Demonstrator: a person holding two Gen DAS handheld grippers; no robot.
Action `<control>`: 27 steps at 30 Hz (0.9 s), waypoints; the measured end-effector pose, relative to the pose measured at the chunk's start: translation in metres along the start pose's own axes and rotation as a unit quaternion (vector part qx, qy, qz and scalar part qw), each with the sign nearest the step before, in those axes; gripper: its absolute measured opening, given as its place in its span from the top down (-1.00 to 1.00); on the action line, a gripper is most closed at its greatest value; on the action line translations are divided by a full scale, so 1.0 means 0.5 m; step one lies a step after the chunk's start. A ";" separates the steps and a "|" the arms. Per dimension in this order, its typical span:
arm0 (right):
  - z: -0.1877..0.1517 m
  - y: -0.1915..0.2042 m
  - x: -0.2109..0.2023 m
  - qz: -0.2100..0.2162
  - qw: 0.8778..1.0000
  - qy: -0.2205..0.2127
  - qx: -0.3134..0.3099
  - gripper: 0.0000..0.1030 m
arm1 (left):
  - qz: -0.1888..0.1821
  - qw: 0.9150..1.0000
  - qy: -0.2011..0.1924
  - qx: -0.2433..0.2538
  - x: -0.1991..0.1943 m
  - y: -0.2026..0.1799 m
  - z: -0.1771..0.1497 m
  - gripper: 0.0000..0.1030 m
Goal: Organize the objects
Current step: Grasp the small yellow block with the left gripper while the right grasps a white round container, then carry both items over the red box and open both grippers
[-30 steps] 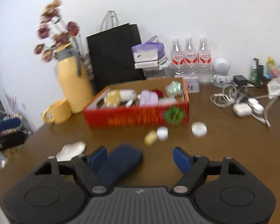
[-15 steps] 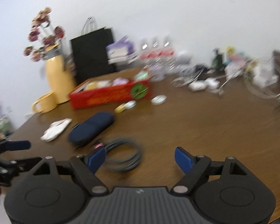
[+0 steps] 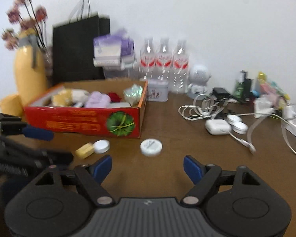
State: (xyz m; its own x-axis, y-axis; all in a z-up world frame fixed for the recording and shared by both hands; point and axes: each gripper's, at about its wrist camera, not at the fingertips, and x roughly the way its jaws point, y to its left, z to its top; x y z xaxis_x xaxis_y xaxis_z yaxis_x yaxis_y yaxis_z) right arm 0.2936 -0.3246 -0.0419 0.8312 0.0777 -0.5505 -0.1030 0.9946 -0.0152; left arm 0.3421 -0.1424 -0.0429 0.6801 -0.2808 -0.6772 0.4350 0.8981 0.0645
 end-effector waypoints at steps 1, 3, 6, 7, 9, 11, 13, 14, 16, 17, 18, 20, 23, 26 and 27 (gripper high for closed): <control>0.015 0.000 0.044 0.000 1.000 0.014 -0.006 -0.45 | 0.003 1.000 0.015 -0.001 0.030 0.005 0.003 -0.19; 0.032 -0.001 0.111 -0.006 0.999 0.033 -0.013 -0.37 | 0.003 1.000 0.027 -0.011 0.062 0.013 0.003 -0.13; 0.035 -0.012 0.179 -0.018 0.999 0.045 0.004 -0.34 | -0.020 1.000 0.014 -0.017 0.071 0.022 0.003 0.57; 0.032 -0.017 0.195 -0.018 0.998 0.052 0.016 -0.24 | -0.018 1.000 0.008 -0.015 0.071 0.019 -0.001 0.57; 0.028 -0.018 0.202 -0.015 0.999 0.043 0.027 0.26 | -0.013 1.000 -0.001 -0.017 0.068 0.017 -0.008 0.58; 0.031 -0.008 0.193 -0.023 0.999 0.046 0.011 0.25 | -0.014 1.000 -0.003 -0.023 0.064 0.022 -0.009 0.59; 0.029 -0.006 0.184 -0.020 0.999 0.033 0.012 0.25 | -0.011 0.999 -0.006 -0.036 0.060 0.032 -0.003 0.59; 0.028 -0.006 0.180 -0.020 0.999 0.032 0.017 0.26 | -0.008 0.999 -0.010 -0.041 0.053 0.034 -0.001 0.59; 0.031 0.000 0.160 -0.023 0.999 0.021 0.018 0.26 | 0.002 0.999 -0.032 -0.041 0.018 0.035 0.007 0.59; 0.035 0.003 0.141 -0.026 0.999 0.010 0.017 0.26 | 0.004 0.998 -0.047 -0.039 -0.005 0.033 0.009 0.59; 0.039 0.007 0.115 -0.028 0.999 -0.005 0.020 0.26 | 0.005 0.997 -0.060 -0.041 -0.031 0.033 0.010 0.59; 0.043 0.015 0.050 -0.020 0.999 -0.038 0.033 0.26 | -0.004 0.995 -0.081 -0.049 -0.091 0.031 0.015 0.58; 0.032 0.027 -0.050 0.004 0.996 -0.069 0.055 0.26 | -0.028 0.992 -0.108 -0.061 -0.181 0.029 0.007 0.58; 0.006 0.041 -0.134 0.015 0.994 -0.086 0.060 0.26 | -0.026 0.989 -0.130 -0.072 -0.257 0.015 -0.028 0.58; -0.003 0.046 -0.156 0.017 0.994 -0.089 0.063 0.26 | -0.025 0.987 -0.138 -0.075 -0.280 0.010 -0.041 0.58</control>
State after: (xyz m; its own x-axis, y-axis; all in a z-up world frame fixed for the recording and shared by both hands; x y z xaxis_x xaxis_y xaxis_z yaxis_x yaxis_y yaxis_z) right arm 0.2253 -0.3080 -0.0006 0.9131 0.1117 -0.3921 -0.0728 0.9910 0.1127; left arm 0.2368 -0.0917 0.0373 0.8038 -0.3882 -0.4507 0.3930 0.9154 -0.0875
